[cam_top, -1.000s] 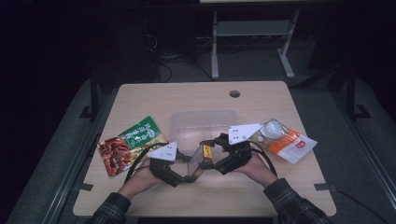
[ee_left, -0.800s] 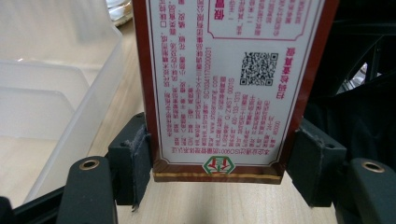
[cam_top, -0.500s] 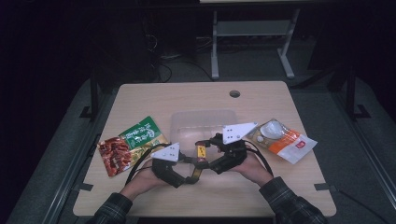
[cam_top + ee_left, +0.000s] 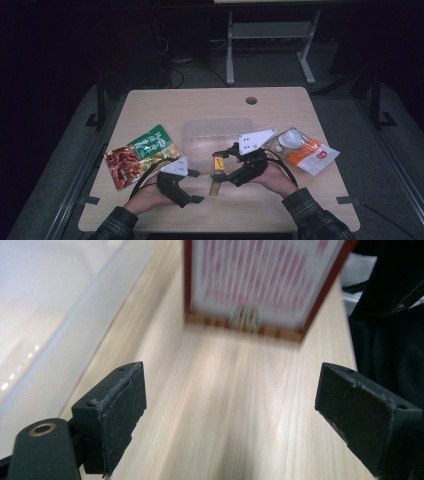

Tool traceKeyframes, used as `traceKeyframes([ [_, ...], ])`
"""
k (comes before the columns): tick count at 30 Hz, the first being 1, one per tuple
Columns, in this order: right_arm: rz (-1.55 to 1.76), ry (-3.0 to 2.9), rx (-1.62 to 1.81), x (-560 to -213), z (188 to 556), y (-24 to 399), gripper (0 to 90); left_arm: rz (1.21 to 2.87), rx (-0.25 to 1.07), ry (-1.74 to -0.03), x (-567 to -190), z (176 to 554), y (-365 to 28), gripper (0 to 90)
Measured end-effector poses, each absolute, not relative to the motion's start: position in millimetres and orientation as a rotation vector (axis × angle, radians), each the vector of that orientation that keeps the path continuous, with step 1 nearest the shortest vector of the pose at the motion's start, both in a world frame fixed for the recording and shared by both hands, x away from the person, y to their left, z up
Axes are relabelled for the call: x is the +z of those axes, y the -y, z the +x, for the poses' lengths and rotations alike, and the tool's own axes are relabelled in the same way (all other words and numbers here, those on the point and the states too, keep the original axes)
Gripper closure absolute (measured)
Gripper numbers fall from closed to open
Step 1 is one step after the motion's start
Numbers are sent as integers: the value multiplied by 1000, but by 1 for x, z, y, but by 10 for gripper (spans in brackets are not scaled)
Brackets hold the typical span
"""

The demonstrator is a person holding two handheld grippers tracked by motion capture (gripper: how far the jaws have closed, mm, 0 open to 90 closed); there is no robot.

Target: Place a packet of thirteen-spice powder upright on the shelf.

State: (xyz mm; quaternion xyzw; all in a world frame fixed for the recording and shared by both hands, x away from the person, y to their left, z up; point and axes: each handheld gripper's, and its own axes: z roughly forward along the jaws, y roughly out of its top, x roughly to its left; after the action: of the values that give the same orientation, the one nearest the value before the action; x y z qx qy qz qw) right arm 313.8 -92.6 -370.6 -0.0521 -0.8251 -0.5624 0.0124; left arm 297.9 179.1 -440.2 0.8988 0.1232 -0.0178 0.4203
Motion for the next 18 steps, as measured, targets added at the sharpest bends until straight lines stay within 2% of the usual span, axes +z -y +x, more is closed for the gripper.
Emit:
traceKeyframes([
  [10,-136,2606,-1725,-355,324,101,307,2285,8,-432,-442,290,-208,128],
  [18,-147,2639,-1735,-342,333,111,307,2288,27,-476,-446,286,-216,131],
])
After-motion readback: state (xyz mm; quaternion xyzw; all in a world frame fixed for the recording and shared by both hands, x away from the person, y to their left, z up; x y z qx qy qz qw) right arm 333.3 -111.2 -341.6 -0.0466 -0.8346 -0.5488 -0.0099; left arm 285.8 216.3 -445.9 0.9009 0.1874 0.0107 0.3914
